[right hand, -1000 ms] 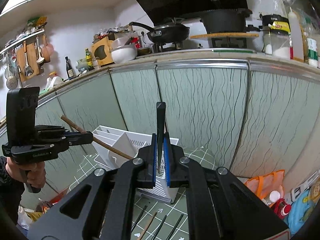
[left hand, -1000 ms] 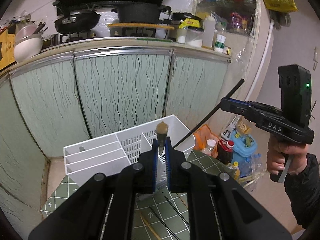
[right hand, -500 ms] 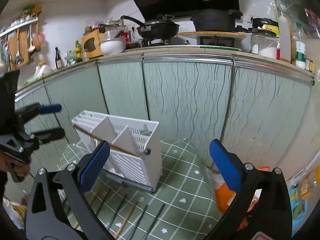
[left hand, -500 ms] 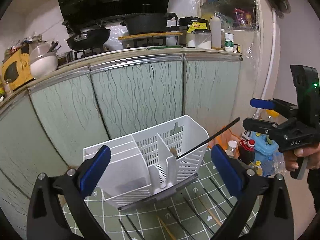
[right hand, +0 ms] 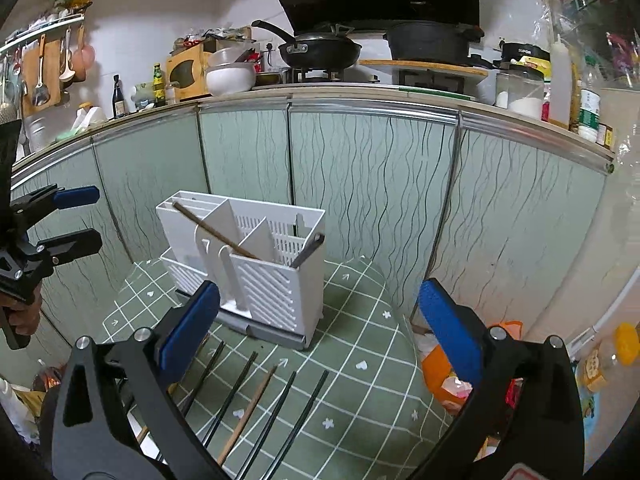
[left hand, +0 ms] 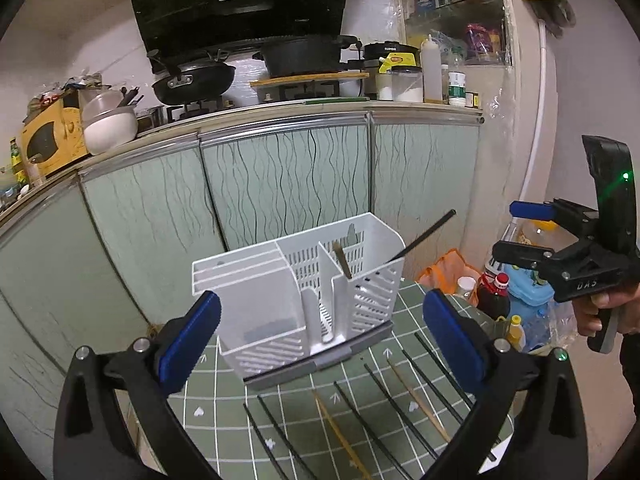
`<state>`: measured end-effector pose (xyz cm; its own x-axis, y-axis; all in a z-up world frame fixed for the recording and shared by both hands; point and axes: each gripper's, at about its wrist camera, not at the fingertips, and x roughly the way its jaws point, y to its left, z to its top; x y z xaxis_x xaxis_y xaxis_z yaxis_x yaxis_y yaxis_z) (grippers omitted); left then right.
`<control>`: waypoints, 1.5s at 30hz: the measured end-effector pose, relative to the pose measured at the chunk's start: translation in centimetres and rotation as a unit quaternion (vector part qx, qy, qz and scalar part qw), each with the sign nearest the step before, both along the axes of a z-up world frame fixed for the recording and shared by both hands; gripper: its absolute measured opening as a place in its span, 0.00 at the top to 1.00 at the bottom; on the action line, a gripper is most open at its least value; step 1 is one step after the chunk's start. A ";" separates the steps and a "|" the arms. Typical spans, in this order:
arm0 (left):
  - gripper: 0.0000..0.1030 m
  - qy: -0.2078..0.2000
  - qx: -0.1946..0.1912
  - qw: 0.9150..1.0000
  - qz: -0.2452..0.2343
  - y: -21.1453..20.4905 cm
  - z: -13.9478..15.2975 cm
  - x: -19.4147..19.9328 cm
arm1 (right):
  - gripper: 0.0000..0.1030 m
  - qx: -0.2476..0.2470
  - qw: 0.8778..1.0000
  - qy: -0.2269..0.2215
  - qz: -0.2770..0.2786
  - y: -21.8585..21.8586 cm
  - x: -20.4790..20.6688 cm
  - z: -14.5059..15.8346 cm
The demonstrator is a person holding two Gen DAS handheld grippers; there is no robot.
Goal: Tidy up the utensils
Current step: 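Withdraw both tools from the holder back toward the chopstick row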
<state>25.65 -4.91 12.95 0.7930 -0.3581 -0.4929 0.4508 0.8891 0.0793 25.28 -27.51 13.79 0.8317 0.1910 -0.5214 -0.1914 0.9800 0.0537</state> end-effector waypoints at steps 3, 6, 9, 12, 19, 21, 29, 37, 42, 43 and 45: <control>0.04 -0.005 -0.003 1.000 0.008 0.8 -0.1 -1.3 | 0.07 -0.004 1.000 -0.002 -0.007 0.0 -1.3 -0.1; 0.04 -0.007 0.004 1.000 0.021 1.3 -0.4 -2.4 | 0.07 -0.002 1.000 0.000 -0.014 0.0 -2.5 -0.1; 0.04 -0.005 0.006 1.000 0.030 1.8 -0.9 -3.2 | 0.07 -0.004 1.000 0.001 -0.013 0.1 -3.6 -0.3; 0.04 -0.001 -0.003 0.999 0.037 2.4 -1.4 -4.1 | 0.07 -0.004 1.000 0.001 -0.011 0.4 -4.6 -0.6; 0.04 0.006 -0.016 0.997 0.072 3.7 -3.0 -6.1 | 0.07 -0.005 1.000 -0.001 -0.019 0.8 -6.9 -1.7; 0.04 0.005 -0.012 0.997 0.080 4.0 -3.7 -6.6 | 0.07 -0.006 1.000 0.001 -0.020 1.0 -7.6 -2.2; 0.04 0.028 -0.020 0.993 0.114 5.4 -5.8 -7.4 | 0.07 0.004 1.000 0.011 -0.020 1.5 -9.5 -3.8; 0.04 0.027 -0.017 0.991 0.132 6.1 -8.1 -8.2 | 0.07 -0.003 0.999 0.017 -0.032 2.1 -10.5 -5.4; 0.04 0.025 -0.007 0.989 0.146 6.4 -9.6 -8.8 | 0.07 -0.014 0.999 0.023 -0.044 2.4 -10.9 -6.9; 0.04 0.025 -0.004 0.988 0.151 6.4 -9.9 -8.9 | 0.07 -0.014 0.999 0.025 -0.046 2.4 -10.9 -7.2; 0.04 0.028 -0.004 0.987 0.160 6.8 -10.6 -9.0 | 0.07 -0.017 0.998 0.027 -0.053 2.5 -11.1 -8.1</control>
<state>16.60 1.92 2.31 0.8380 -0.0972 -0.5370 0.1502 0.9871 0.0558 14.21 -25.05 5.72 0.8165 0.0861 -0.5708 -0.0851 0.9960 0.0285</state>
